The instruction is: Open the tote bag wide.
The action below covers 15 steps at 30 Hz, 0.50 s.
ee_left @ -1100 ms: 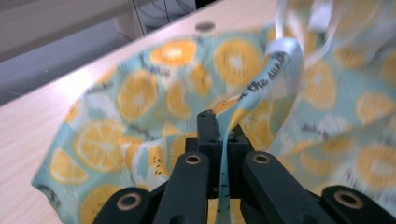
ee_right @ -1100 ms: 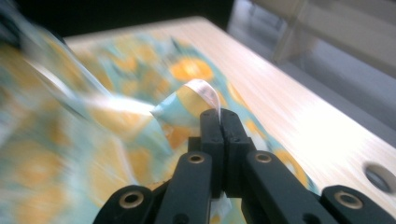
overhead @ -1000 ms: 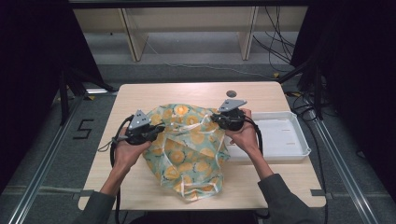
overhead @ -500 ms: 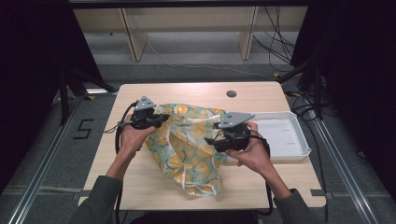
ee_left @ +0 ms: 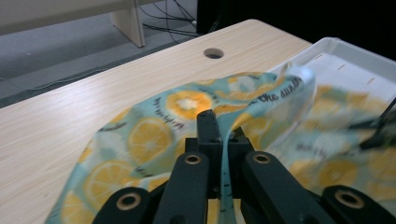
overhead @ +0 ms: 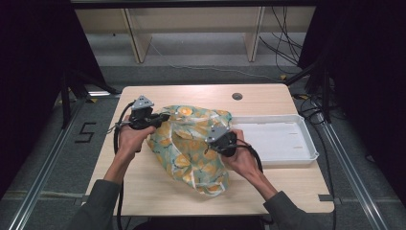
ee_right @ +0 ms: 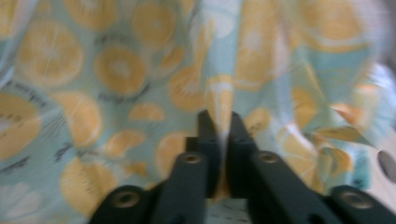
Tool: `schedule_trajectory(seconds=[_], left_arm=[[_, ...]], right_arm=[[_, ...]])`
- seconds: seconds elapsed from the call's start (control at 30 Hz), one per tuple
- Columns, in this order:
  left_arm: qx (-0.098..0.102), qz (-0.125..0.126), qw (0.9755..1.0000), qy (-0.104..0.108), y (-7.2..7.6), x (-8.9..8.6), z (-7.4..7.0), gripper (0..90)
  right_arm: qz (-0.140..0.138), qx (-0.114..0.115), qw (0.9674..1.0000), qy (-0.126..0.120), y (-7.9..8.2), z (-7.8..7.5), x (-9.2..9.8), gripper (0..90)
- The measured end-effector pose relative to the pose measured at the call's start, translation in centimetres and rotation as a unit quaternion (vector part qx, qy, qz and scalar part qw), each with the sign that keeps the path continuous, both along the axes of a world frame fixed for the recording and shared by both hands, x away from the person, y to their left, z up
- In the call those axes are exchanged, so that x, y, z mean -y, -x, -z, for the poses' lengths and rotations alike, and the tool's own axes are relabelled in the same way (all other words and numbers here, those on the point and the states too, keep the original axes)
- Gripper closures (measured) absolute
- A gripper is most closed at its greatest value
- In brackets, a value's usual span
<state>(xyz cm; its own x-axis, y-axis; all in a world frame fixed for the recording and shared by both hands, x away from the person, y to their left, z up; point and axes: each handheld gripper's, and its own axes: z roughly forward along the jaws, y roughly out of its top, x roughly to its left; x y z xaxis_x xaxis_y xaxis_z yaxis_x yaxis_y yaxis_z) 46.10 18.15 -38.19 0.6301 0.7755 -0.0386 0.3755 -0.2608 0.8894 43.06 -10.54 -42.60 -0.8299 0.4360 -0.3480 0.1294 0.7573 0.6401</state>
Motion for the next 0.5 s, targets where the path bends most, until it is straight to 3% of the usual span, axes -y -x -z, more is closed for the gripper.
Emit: schedule_trajectory(seconds=[0.03,0.07,0.1,0.17,0.3,0.33,0.43,0.5], left_arm=[[-0.001,-0.004,1.0,0.0,0.0,-0.3,0.2,89.4],[-0.003,-0.009,1.0,0.0,-0.1,-0.6,0.5,89.4],[-0.005,-0.014,0.9999,0.0,-0.2,-0.9,0.7,89.4],[-0.006,-0.022,0.9997,-0.006,-0.3,-1.5,1.4,89.4],[-0.013,-0.039,0.9991,-0.007,-0.7,-2.3,2.9,89.4],[-0.014,-0.041,0.999,-0.013,-0.8,-2.6,3.3,89.4],[-0.008,-0.056,0.998,-0.028,-1.3,-3.3,4.0,89.4],[-0.005,-0.075,0.9971,-0.015,-1.5,-3.6,4.4,89.4]], right_arm=[[0.0,0.002,0.9999,-0.013,-0.4,-0.7,0.3,90.0],[0.001,0.016,0.9987,-0.049,-1.4,-2.0,0.8,90.0],[0.001,0.016,0.9987,-0.049,-1.4,-2.0,0.8,90.0],[0.005,0.016,0.9959,-0.088,-3.3,-3.7,0.9,90.0],[0.006,0.017,0.9953,-0.095,-5.6,-4.5,0.0,90.0],[0.01,0.013,0.9945,-0.104,-6.9,-4.7,-0.9,90.0],[0.013,0.016,0.9946,-0.102,-8.2,-4.7,-2.1,90.0],[0.013,0.019,0.9945,-0.102,-9.2,-4.9,-3.0,90.0]])
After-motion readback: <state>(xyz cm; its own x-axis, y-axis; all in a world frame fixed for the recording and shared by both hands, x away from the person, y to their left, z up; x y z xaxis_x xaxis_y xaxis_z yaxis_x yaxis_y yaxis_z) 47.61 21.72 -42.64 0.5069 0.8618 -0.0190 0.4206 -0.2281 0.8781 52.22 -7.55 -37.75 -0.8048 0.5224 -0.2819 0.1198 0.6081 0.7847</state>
